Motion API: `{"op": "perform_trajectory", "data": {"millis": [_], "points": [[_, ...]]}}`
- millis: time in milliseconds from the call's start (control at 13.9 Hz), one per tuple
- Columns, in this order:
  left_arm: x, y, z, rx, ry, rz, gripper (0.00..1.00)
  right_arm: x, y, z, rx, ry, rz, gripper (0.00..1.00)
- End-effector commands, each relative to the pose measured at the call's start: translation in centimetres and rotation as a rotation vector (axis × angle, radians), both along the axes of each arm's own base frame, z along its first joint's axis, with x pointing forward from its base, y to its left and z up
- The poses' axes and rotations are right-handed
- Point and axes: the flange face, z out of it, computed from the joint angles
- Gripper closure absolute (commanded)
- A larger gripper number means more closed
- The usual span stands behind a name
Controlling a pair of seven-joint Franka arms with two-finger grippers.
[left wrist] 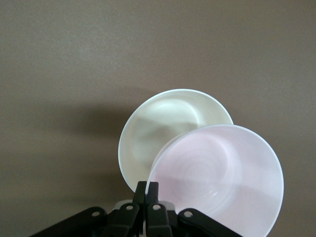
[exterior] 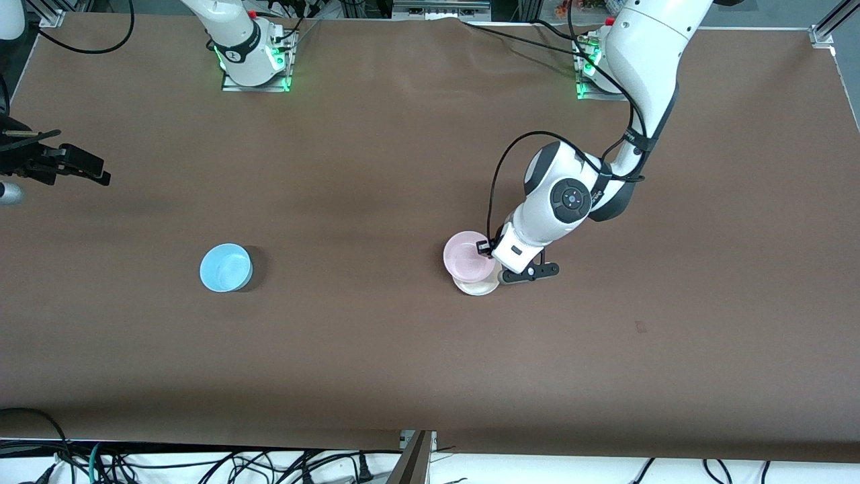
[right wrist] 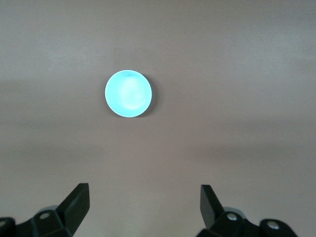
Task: Stack pink and blue bowls on white bowl
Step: 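Carry the pink bowl with the left gripper over the white bowl, then lower the pink bowl into the white bowl and open the left gripper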
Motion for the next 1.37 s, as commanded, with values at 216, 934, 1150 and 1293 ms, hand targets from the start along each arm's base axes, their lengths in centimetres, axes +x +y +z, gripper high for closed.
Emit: {"op": "perform_trajectory", "data": {"millis": [216,934,1150,1293], "points": [[0.3,0.6,-0.6,0.016,-0.022,-0.069,1.0,0.2,-0.3,0.4,-0.001,-0.005,0.008,0.01],[1.4,1.8,-0.4,0.004,-0.023,-0.03,1.0,0.2,-0.3,0.4,-0.001,-0.005,0.008,0.01],[1.5,2.1,-1.3,0.011,-0.012,-0.028,1.0,0.2,-0.3,0.4,-0.001,-0.005,0.008,0.01],[2.0,2.0,-1.2,0.007,-0.021,-0.027,1.0,0.2,-0.3,0.5,-0.001,-0.007,0.008,0.01]]}}
